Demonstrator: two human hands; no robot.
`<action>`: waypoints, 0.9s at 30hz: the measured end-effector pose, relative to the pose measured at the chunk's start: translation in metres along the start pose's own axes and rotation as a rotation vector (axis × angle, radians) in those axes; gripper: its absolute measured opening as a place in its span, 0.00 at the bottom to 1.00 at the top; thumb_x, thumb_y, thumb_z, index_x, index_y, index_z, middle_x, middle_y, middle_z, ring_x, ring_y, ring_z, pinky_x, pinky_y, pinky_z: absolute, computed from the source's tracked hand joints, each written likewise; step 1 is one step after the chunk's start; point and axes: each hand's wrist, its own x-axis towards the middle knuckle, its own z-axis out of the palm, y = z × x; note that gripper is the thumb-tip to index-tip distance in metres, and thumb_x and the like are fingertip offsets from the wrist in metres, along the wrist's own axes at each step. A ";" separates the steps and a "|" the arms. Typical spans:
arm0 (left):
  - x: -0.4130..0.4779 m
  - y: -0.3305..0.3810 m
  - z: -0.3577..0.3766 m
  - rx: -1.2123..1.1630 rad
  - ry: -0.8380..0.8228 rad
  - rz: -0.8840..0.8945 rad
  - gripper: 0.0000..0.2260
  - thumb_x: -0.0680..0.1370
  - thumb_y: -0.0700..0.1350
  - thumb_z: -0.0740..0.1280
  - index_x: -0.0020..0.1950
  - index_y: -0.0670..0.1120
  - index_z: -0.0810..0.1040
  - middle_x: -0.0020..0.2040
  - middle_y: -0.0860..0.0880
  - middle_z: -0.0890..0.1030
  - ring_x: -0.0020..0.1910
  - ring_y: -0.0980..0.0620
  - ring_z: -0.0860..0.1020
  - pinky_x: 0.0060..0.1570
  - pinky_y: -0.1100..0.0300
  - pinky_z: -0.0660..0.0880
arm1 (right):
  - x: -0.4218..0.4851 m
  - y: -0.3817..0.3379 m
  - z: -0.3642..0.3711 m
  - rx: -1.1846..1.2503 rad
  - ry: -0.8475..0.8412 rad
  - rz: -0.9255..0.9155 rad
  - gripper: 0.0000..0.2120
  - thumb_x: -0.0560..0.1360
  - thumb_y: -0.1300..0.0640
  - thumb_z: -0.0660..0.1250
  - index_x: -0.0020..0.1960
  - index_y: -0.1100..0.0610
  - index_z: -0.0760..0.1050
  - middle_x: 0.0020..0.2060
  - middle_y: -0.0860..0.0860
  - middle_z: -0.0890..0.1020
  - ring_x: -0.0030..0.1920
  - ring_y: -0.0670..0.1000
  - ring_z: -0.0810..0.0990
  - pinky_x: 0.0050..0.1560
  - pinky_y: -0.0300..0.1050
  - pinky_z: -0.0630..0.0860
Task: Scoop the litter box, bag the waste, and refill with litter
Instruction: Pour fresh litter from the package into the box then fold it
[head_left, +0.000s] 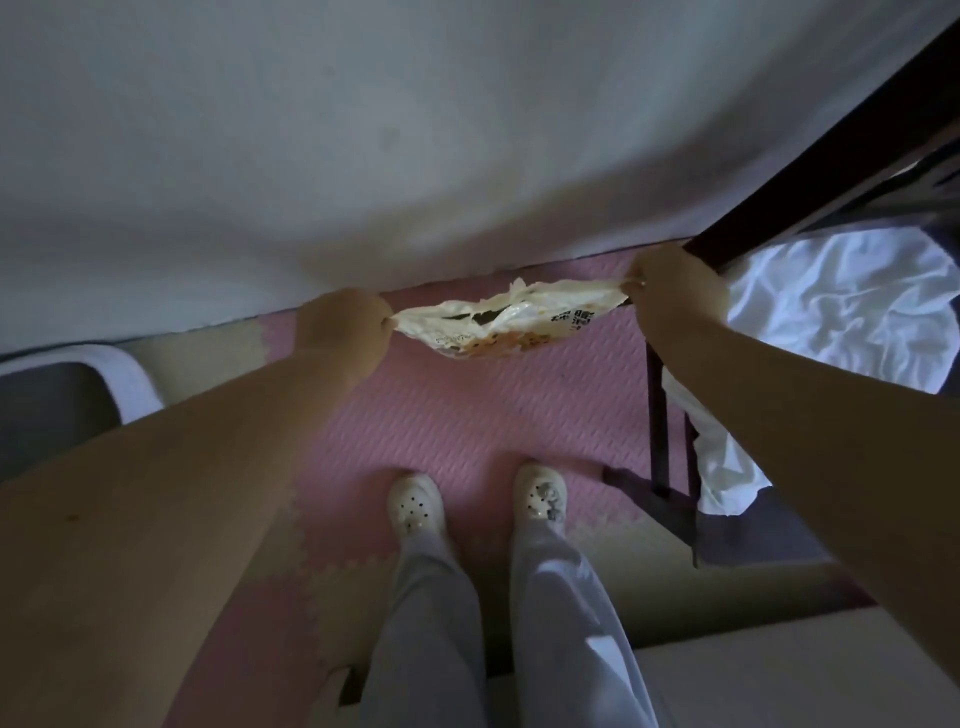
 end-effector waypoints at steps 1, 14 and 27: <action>0.006 0.000 0.011 0.009 0.000 -0.003 0.12 0.80 0.49 0.60 0.51 0.47 0.83 0.48 0.44 0.82 0.49 0.40 0.79 0.45 0.54 0.71 | 0.004 0.002 0.013 -0.016 -0.006 0.002 0.10 0.80 0.55 0.61 0.54 0.57 0.79 0.52 0.56 0.78 0.53 0.59 0.78 0.43 0.47 0.70; 0.043 -0.011 0.096 -0.058 0.043 -0.082 0.12 0.80 0.49 0.62 0.56 0.47 0.82 0.51 0.39 0.81 0.51 0.35 0.77 0.47 0.51 0.72 | 0.033 0.004 0.108 0.076 0.065 0.010 0.11 0.79 0.57 0.58 0.55 0.60 0.78 0.54 0.60 0.78 0.52 0.62 0.77 0.41 0.48 0.70; -0.017 0.005 -0.097 0.011 0.121 0.261 0.21 0.78 0.57 0.61 0.70 0.53 0.69 0.60 0.48 0.76 0.59 0.44 0.75 0.53 0.51 0.73 | -0.035 -0.083 -0.065 0.164 0.061 -0.315 0.12 0.80 0.54 0.57 0.60 0.53 0.75 0.55 0.52 0.79 0.52 0.55 0.78 0.48 0.48 0.75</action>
